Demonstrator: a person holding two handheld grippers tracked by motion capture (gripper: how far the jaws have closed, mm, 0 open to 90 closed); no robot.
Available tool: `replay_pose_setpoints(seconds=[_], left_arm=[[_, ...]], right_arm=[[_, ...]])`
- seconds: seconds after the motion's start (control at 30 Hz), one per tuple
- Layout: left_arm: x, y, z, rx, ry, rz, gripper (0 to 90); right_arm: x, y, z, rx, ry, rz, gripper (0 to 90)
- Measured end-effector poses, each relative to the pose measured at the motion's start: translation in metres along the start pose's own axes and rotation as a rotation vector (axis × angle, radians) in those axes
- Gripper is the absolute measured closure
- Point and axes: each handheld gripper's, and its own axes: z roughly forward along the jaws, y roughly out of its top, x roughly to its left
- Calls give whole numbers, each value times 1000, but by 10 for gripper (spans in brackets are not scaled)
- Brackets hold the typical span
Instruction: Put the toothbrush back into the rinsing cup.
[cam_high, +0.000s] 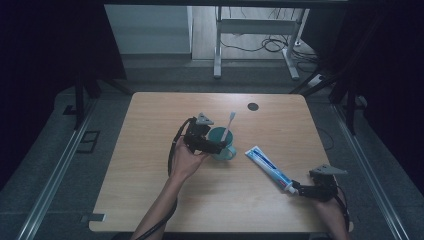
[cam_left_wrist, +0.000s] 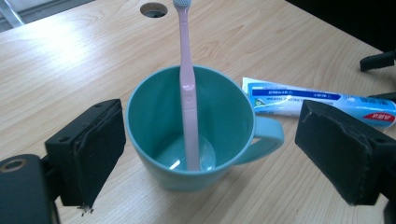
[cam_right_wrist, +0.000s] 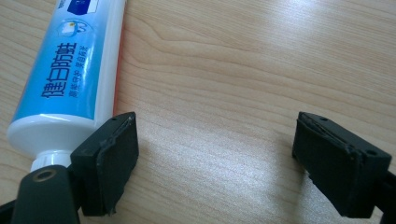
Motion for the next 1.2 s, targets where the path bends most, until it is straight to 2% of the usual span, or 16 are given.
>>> replay_pose_setpoints(seconds=[0.47,1.0,1.2], left_arm=[[-1,-9,-13,-1,12,17,65],[8,-37,-29,-17,33,-1,58],[8,-44,-32,-17,49,12,58]], right_arm=[[0,0,0,0,0,0,142],[0,0,0,0,0,-4,143],[0,0,0,1,1,-3,143]])
